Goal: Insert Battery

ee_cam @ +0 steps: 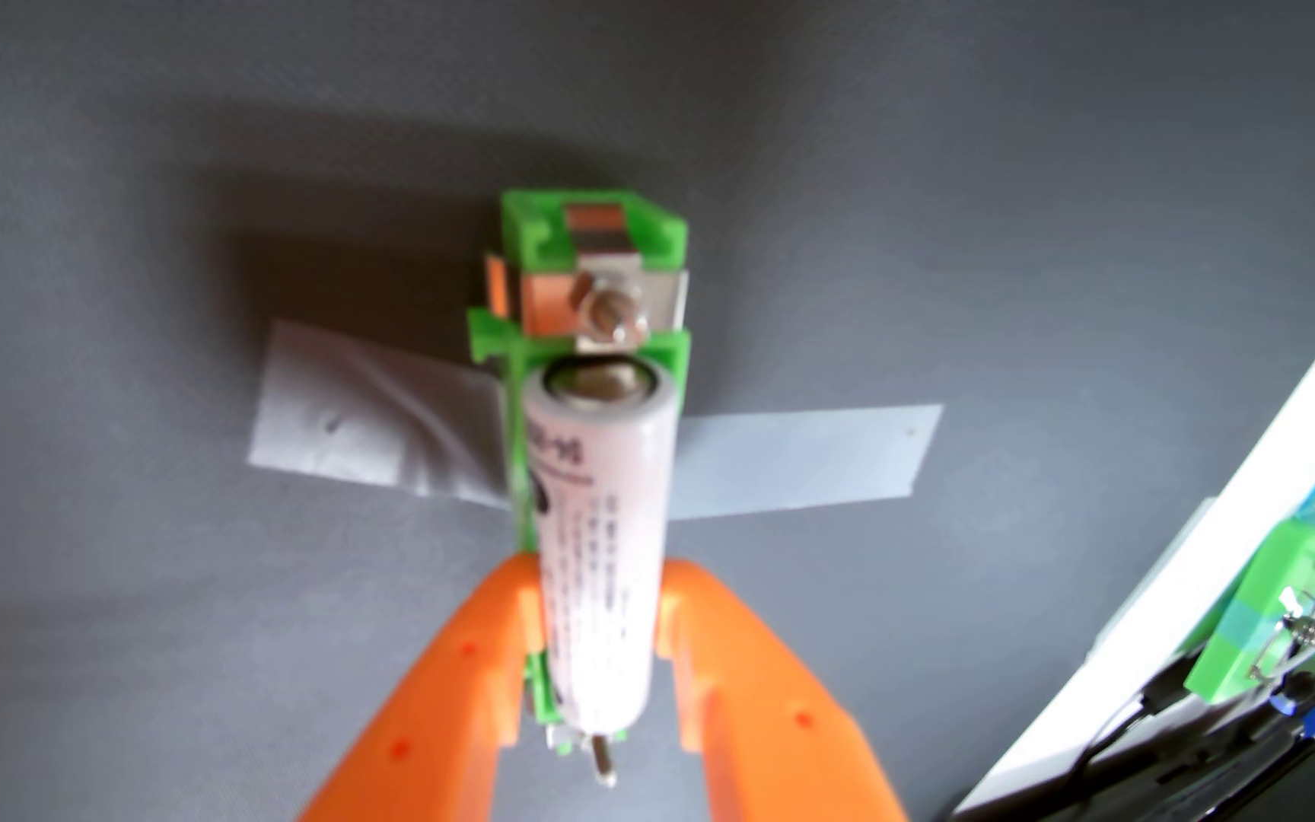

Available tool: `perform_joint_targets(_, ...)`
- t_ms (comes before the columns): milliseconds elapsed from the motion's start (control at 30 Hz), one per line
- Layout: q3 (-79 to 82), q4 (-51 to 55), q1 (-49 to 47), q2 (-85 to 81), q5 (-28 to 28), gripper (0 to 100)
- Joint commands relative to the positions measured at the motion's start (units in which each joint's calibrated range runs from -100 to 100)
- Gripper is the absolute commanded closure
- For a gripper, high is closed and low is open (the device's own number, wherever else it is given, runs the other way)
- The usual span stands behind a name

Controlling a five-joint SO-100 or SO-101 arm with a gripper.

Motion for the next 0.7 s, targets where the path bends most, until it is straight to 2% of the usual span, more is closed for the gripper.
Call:
perform_joint_targets(0,-0.92,-1.01,0.33,-1.25,0.26,98)
perform_joint_targets(267,-0.92,-0.84,0.33,-1.25,0.26,97)
perform_joint_targets(467,-0.56,-0.67,0.21,-1.25,0.26,86)
perform_joint_targets(667,-0.83,-0.5,0.21,-1.25,0.26,85)
